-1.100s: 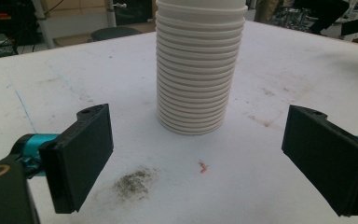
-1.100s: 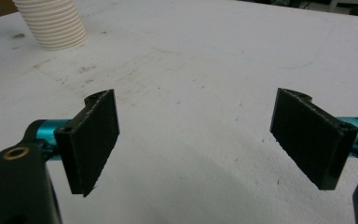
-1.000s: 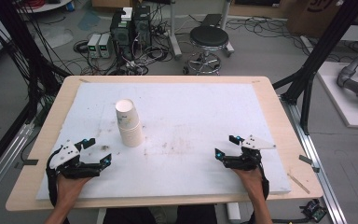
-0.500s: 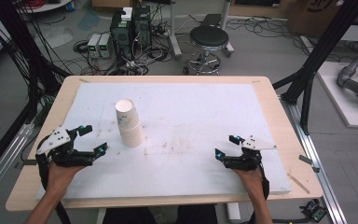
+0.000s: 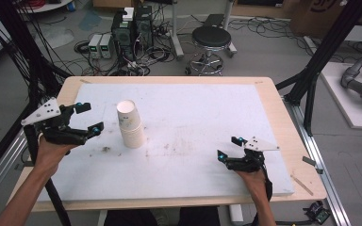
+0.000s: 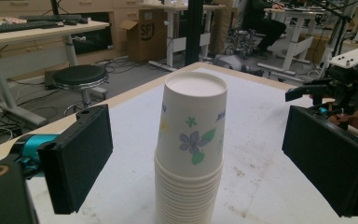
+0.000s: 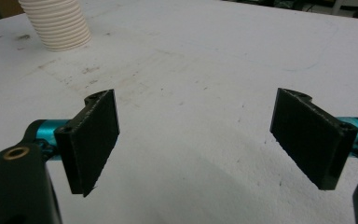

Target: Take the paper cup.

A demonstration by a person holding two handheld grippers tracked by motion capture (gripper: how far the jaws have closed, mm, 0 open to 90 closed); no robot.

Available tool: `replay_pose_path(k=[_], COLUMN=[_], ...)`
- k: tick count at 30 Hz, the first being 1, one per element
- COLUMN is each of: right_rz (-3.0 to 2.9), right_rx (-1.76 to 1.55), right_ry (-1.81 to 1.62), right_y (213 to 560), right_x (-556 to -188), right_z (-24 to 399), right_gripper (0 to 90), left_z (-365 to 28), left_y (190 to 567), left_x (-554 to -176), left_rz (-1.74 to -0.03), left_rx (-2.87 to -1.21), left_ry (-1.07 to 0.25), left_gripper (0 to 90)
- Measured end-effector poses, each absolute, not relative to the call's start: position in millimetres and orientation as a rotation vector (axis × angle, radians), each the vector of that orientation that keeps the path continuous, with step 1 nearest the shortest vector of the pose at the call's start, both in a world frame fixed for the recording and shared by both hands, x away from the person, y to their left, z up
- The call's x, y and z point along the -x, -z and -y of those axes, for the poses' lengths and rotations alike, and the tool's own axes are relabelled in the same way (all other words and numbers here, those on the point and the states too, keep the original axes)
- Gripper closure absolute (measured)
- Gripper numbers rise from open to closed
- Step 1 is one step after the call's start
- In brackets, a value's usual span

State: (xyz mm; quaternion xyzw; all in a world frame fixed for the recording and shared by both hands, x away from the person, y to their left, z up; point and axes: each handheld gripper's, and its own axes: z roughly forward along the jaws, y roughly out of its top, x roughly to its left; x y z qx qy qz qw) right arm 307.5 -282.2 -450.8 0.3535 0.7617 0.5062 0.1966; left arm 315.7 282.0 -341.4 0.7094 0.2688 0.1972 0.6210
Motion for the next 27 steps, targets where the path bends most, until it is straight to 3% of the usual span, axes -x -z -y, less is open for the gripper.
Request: replay_pose_path(k=[27], right_rz=[-2.145], right_rx=[-0.998], right_ry=[-1.420], right_y=[450.7], right_x=[-307.9], right_z=[282.2], right_gripper=[15.6], left_z=[-257.3], left_y=[284.6], left_x=[-387.1], left_rz=[-0.434], left_rx=[-1.968], left_ry=[-0.224], left_gripper=[8.5])
